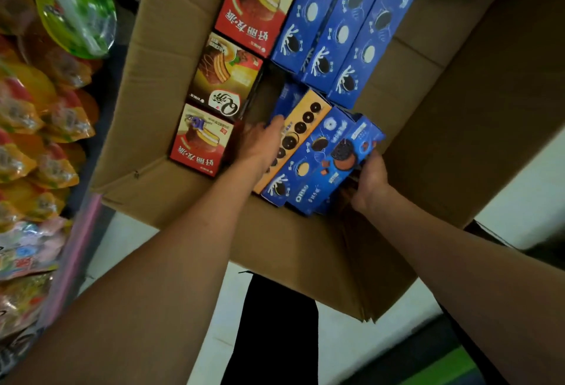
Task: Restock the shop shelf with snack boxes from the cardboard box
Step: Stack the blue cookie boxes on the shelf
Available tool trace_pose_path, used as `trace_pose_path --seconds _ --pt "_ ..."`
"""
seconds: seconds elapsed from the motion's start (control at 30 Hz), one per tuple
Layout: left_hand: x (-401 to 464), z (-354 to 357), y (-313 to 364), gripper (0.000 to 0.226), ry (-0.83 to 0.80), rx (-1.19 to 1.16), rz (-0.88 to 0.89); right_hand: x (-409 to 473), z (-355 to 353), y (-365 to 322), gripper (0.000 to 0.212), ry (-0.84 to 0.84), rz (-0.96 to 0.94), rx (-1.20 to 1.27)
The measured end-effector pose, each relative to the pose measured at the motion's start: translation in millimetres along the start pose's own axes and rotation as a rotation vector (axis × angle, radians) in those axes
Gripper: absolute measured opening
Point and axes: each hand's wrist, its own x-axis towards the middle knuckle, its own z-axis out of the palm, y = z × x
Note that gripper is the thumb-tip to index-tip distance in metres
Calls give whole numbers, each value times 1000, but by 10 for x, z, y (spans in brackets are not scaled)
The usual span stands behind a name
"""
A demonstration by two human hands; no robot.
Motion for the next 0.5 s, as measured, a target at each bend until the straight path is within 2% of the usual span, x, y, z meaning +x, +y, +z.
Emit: trace_pose_path --seconds 0.07,0.17,0.27,0.5 --pt "3 54 -5 68 -88 5 -7 17 -20 -52 42 -2 -36 38" --pt "43 128 -55 48 -188 -177 -74 38 21 -81 49 -51 -52 78" --pt "72 143 -113 53 -328 -301 -100 81 86 -60 56 -115 -81 75" --pt "-4 193 -266 57 -393 -407 -73 19 -37 -58 59 -170 -111 23"
